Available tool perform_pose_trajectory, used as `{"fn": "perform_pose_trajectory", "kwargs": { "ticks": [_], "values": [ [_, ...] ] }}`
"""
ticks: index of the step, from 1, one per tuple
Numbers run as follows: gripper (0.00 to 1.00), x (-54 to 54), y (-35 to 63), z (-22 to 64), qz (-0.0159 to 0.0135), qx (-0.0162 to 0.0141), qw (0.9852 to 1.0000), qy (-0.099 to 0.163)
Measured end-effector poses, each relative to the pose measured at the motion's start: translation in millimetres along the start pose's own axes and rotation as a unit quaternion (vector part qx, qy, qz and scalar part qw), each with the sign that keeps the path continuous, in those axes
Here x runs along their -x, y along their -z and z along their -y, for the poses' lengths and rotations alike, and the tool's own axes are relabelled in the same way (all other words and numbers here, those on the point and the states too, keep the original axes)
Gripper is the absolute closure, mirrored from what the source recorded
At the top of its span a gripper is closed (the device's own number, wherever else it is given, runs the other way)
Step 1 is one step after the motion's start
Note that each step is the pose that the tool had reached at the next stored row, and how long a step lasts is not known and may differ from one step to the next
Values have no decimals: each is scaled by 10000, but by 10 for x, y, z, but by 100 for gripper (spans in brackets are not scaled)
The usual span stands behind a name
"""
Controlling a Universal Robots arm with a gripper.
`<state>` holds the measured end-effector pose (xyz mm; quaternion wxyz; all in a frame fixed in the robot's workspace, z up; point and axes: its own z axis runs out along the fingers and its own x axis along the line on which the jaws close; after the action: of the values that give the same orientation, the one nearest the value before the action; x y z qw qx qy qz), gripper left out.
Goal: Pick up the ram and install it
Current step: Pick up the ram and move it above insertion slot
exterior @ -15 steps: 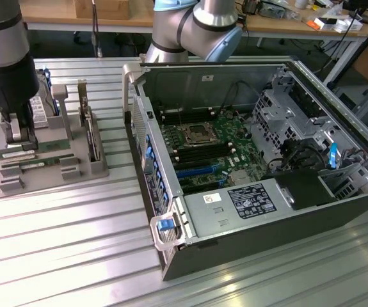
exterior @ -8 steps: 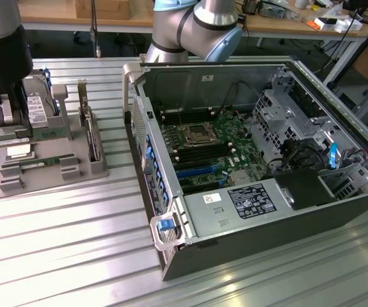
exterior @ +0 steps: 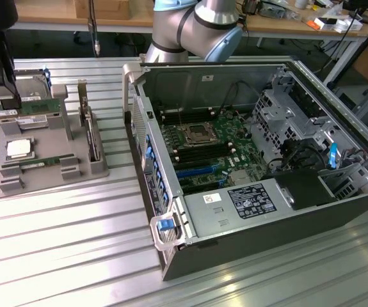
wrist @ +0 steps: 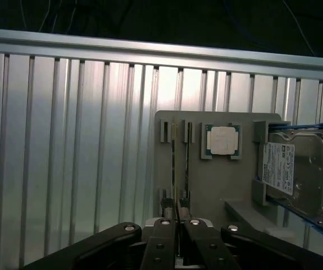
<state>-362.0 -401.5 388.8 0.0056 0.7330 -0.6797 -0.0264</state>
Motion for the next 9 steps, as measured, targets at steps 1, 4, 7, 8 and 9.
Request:
{"fn": "perform_pose_trajectory", "kwargs": {
  "ticks": [1, 4, 7, 8, 9],
  "values": [
    [88, 1, 49, -2, 0, 0, 10000, 0],
    [88, 2, 64, -3, 7, -1, 10000, 0],
    [88, -6, 69, 101, 7, -1, 10000, 1],
    [88, -13, 73, 187, 7, 1, 10000, 0],
    [88, -21, 77, 292, 8, 2, 10000, 1]
  ]
}}
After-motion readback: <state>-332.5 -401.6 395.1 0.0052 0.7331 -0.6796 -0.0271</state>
